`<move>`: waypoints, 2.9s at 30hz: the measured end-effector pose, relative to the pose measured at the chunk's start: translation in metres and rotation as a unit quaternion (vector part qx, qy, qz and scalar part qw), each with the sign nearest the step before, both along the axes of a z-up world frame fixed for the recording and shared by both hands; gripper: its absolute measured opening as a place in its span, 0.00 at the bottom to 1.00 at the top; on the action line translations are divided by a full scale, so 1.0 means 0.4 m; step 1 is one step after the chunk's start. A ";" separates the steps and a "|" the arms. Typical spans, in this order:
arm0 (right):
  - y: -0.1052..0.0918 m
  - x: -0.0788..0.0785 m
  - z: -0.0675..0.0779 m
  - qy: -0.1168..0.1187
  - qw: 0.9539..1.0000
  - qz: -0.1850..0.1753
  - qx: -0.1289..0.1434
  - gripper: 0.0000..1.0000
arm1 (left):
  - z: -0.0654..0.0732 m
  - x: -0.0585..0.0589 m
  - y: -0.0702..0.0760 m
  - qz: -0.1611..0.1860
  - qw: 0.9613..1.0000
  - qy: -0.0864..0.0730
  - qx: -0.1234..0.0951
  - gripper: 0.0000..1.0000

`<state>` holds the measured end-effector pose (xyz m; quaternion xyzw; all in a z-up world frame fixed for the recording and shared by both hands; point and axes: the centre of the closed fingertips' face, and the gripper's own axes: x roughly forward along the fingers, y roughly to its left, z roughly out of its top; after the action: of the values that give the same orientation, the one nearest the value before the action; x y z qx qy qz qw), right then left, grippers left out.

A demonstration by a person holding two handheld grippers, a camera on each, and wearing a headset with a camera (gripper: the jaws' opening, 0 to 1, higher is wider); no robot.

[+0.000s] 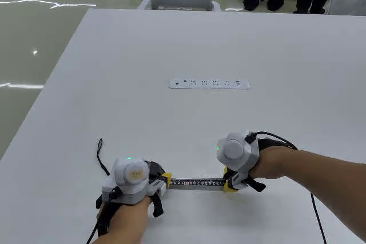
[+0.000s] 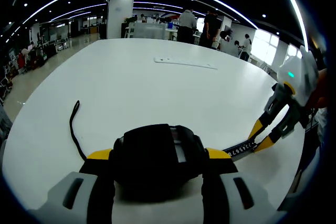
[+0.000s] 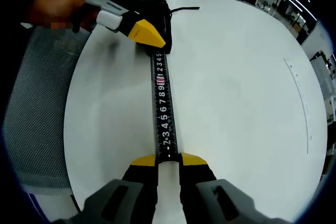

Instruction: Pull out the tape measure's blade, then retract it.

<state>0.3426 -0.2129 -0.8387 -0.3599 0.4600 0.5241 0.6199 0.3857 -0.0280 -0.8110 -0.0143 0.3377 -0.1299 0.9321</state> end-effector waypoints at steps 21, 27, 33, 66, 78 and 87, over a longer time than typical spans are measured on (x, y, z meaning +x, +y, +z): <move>0.034 0.001 -0.002 0.001 1.000 -0.005 0.006 0.14 | -0.001 0.000 -0.002 0.001 1.000 -0.001 0.000 0.64; 0.050 0.003 -0.002 0.001 1.000 0.001 0.007 0.14 | -0.001 0.001 -0.002 0.001 1.000 -0.001 0.000 0.64; 0.058 0.003 -0.002 0.000 1.000 0.007 0.008 0.14 | -0.001 0.001 -0.002 0.001 1.000 -0.001 0.000 0.64; 0.100 0.008 -0.002 -0.004 1.000 0.023 0.013 0.14 | 0.000 0.000 -0.003 0.001 1.000 -0.003 -0.002 0.64; 0.120 0.011 -0.001 -0.004 1.000 0.024 0.016 0.14 | -0.001 0.000 -0.001 0.000 1.000 -0.002 -0.002 0.64; 0.134 0.010 -0.002 -0.004 0.999 0.028 0.016 0.14 | -0.001 0.001 -0.001 0.000 1.000 -0.003 -0.003 0.64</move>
<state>0.3466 -0.1593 -0.8396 -0.3646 0.4389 0.5471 0.6125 0.3861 -0.0285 -0.8114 -0.0167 0.3345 -0.1308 0.9331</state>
